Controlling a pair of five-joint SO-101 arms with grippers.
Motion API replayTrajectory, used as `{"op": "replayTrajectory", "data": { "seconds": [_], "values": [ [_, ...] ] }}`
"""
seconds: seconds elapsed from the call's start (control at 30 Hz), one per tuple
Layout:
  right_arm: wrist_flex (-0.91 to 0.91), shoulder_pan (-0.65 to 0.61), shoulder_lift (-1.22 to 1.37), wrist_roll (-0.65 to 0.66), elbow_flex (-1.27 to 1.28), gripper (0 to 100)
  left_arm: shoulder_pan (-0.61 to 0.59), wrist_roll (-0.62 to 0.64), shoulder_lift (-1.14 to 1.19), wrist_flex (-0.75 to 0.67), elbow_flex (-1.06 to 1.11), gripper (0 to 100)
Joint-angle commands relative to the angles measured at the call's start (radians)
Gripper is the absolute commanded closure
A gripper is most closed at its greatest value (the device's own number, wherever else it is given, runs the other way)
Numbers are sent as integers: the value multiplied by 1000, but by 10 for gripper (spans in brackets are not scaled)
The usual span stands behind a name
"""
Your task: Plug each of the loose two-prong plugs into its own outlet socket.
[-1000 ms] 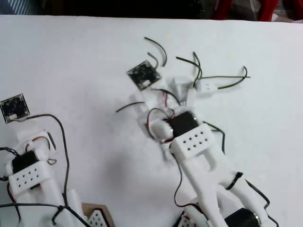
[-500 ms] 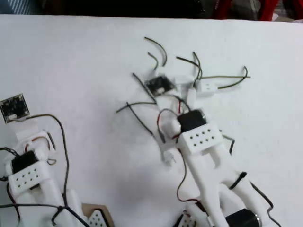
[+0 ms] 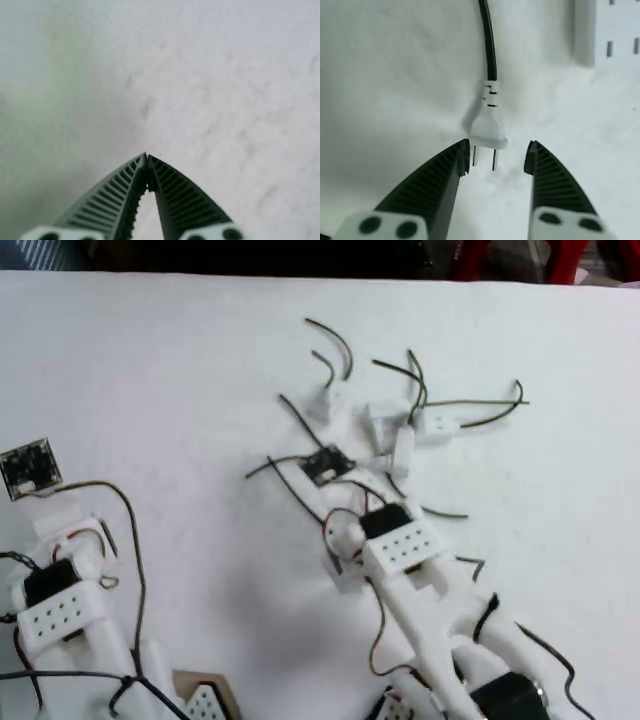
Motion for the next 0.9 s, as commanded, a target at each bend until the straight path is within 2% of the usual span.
{"op": "replayTrajectory", "data": {
  "seconds": [0.0,0.37,0.6,0.87],
  "values": [
    [-56,33,61,-21,-12,822,-4,0,-24,-20,-41,976],
    [-71,-10,150,-26,-15,824,-4,0,-24,-20,-40,976],
    [-153,-21,145,-26,-15,987,-4,-29,-24,-20,-40,976],
    [-151,-19,145,-26,-15,973,-4,-32,-24,-20,-40,976]
  ]
}}
